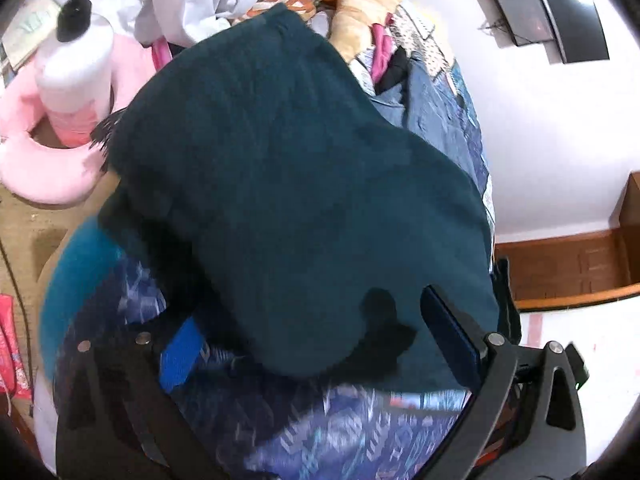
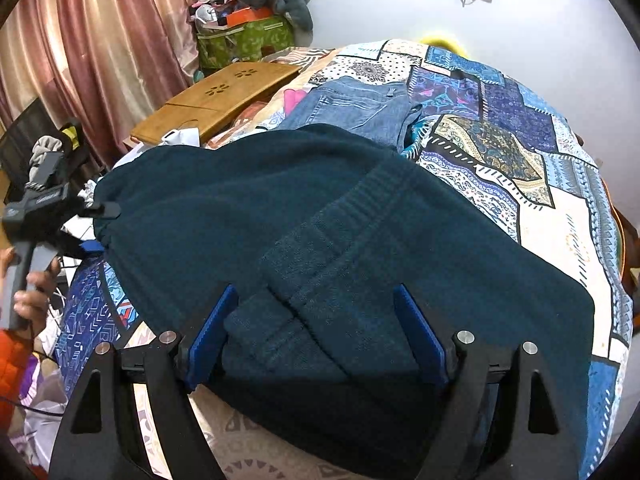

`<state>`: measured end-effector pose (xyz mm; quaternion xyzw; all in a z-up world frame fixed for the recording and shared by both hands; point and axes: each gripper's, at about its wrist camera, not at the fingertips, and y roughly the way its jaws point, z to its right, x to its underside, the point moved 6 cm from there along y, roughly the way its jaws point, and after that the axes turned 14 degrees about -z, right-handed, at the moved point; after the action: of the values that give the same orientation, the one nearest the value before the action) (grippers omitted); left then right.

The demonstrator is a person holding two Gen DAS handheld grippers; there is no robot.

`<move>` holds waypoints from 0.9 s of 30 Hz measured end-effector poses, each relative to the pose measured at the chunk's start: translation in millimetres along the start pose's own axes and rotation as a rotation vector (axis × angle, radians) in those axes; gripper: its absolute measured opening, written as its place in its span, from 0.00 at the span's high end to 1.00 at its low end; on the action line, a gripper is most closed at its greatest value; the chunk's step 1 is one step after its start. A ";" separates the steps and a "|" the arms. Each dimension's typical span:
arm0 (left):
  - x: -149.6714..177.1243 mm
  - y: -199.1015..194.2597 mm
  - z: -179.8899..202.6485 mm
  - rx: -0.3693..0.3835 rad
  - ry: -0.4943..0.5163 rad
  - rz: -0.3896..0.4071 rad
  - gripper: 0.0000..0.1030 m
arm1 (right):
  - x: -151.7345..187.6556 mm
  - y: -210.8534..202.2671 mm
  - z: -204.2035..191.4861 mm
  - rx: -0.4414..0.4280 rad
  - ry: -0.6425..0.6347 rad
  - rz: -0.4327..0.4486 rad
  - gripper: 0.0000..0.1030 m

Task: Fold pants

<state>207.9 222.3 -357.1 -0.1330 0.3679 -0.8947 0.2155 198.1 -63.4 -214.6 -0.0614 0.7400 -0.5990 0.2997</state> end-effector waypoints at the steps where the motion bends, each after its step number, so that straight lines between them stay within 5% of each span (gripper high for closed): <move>1: -5.0 1.2 0.7 -0.010 0.000 0.004 0.07 | 0.1 0.0 0.2 -0.001 0.001 0.002 0.22; 5: -22.8 5.7 -0.3 -0.143 -0.007 0.031 0.53 | -0.2 -1.1 1.4 -0.011 0.008 0.007 0.22; 8: -27.5 -5.0 8.6 -0.220 0.023 0.087 0.70 | 1.6 -7.3 2.9 -0.029 0.020 0.009 0.22; 12: -25.1 -33.7 49.9 -0.451 0.183 0.264 0.73 | 7.1 -25.2 11.5 -0.103 0.061 0.026 0.25; 18: -31.2 -86.3 124.8 -0.615 0.322 0.483 0.74 | 21.8 -56.2 57.9 -0.163 0.222 0.090 0.25; 22: -27.6 -114.3 185.0 -0.614 0.412 0.597 0.74 | 42.2 -71.8 101.8 -0.093 0.327 0.124 0.25; 27: -10.7 -117.8 265.5 -0.536 0.559 0.634 0.74 | 73.9 -72.3 147.0 0.043 0.417 0.103 0.25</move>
<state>288.7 142.9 -89.3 0.1793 0.6508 -0.6606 0.3284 194.7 -241.4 -190.3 0.1081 0.7750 -0.5985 0.1714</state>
